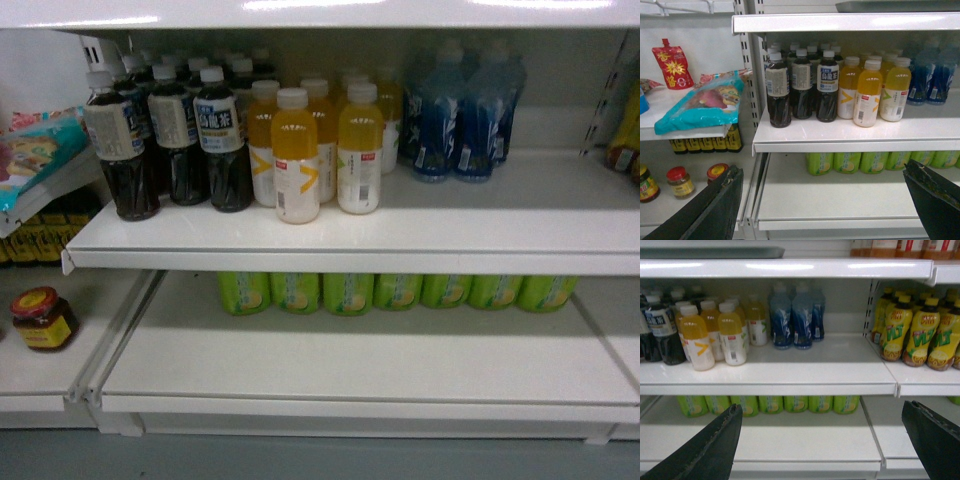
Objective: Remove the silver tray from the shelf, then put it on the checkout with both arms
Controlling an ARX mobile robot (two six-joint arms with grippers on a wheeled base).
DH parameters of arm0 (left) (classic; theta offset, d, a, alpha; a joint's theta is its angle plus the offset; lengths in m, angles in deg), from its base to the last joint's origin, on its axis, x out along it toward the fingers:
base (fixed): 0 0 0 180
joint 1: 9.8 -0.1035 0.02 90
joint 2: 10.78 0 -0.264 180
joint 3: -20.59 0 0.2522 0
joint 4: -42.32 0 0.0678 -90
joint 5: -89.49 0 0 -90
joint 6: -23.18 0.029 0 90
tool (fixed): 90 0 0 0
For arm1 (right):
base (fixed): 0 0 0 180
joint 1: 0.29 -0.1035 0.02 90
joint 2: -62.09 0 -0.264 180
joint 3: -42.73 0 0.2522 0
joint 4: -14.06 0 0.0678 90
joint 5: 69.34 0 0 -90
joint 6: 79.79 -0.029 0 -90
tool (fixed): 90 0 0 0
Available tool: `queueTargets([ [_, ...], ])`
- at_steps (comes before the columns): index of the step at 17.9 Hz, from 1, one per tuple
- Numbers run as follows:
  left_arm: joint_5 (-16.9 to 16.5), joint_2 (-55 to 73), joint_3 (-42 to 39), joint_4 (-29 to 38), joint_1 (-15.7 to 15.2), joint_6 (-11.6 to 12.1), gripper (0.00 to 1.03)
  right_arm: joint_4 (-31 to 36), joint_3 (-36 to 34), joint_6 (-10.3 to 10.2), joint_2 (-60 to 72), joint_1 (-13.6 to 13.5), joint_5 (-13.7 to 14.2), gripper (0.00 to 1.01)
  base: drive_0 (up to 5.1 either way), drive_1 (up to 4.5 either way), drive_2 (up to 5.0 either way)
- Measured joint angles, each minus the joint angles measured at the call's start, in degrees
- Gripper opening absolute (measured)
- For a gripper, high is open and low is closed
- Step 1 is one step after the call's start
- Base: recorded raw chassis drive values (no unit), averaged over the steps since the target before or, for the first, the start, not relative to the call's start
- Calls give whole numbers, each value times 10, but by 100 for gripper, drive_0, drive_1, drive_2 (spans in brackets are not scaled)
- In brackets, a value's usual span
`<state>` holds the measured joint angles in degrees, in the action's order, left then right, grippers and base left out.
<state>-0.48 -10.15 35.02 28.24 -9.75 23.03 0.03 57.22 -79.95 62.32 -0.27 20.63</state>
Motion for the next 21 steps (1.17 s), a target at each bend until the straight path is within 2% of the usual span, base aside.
queueTargets([
  [18,0,0,0,1,0,2,98,0,0,0,0,0,0,98,0,0,0],
  [21,0,0,0,2,0,2,98,0,0,0,0,0,0,98,0,325,-325],
])
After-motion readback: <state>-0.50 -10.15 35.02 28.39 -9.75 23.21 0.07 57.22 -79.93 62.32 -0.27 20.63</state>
